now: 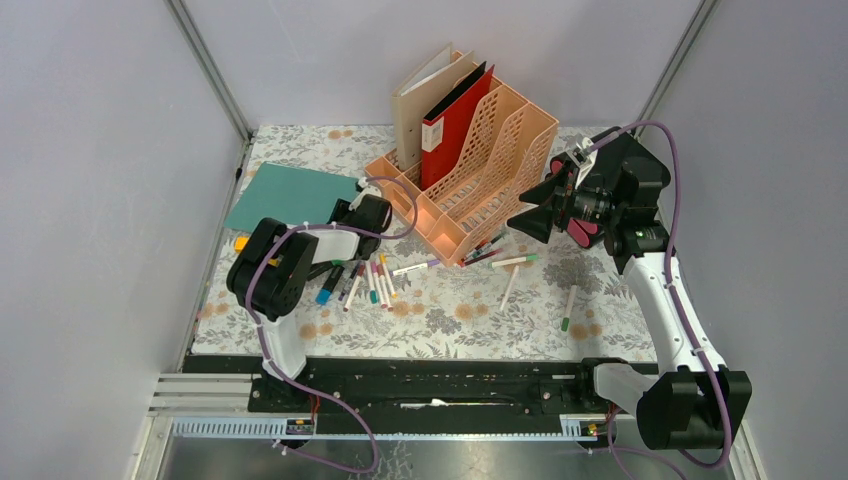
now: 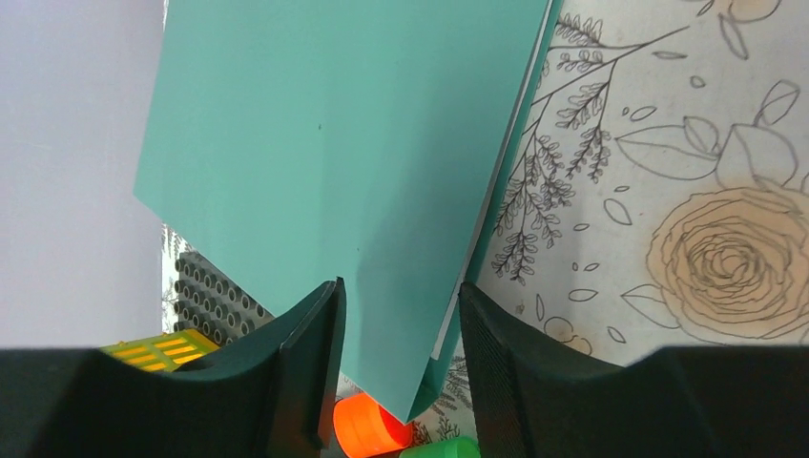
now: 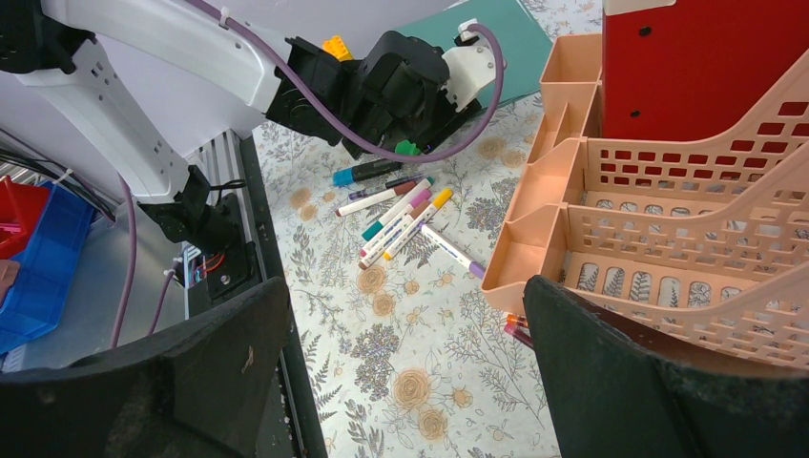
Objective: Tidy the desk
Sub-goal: Pick up the folder from the corner of the board.
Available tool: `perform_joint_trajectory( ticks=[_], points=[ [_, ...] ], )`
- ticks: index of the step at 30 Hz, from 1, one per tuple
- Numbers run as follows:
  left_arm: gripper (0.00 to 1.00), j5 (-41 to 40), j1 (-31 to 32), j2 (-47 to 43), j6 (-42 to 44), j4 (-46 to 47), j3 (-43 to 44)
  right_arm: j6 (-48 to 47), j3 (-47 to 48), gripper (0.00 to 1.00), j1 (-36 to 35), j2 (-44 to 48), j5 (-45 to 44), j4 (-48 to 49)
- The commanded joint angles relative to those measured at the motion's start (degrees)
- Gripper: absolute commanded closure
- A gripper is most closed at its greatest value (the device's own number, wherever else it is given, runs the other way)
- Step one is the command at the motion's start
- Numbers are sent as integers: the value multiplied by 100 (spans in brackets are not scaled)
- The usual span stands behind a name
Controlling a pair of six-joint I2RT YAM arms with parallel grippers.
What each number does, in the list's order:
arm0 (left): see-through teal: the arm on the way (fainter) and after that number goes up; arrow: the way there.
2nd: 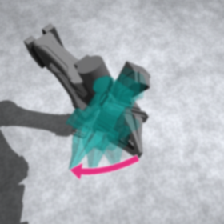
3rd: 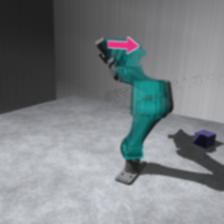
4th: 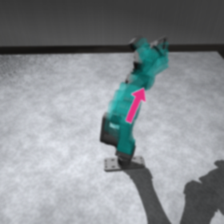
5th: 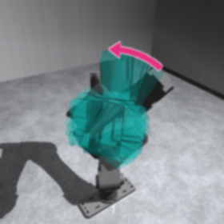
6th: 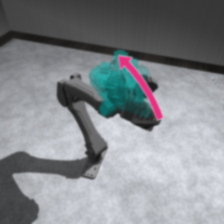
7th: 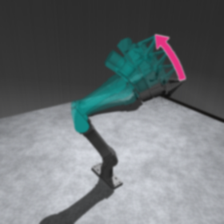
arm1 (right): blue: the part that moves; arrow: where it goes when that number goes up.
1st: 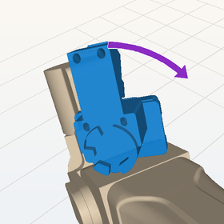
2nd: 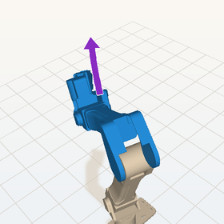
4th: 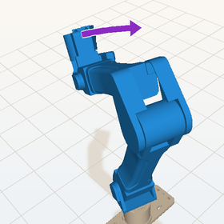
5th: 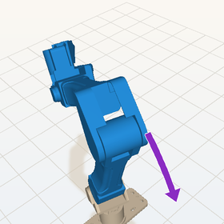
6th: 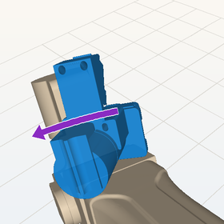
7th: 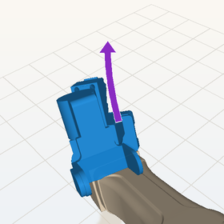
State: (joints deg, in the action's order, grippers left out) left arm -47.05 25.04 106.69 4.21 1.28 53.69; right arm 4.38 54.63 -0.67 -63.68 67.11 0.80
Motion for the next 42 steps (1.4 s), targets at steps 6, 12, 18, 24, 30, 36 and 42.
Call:
perform_joint_trajectory(
  ticks=[6, 12, 18, 24, 30, 36, 42],
  points=[
    [53, -214, 63, -152, 344, 769, -135, 43, 12, 0, 33, 78, 171, 298],
    [58, -415, 62, 126, 529, 943, -107, 47, 12, 0, 32, 84, 171, 307],
    [58, -584, 58, 408, 653, 1158, -139, 54, 12, 0, 32, 84, 179, 307],
    [58, -656, 62, 559, 725, 1228, -89, 63, 13, 0, 33, 88, 179, 307],
    [77, -743, 54, 559, 837, 1392, -105, 69, 13, 0, 36, 92, 187, 316],
    [100, -634, 116, 197, 729, 1176, -126, 75, 12, 0, 32, 93, 188, 316],
    [100, -622, 243, -631, 748, 1103, -184, 160, -14, 0, 34, 84, 203, 403]
  ],
)
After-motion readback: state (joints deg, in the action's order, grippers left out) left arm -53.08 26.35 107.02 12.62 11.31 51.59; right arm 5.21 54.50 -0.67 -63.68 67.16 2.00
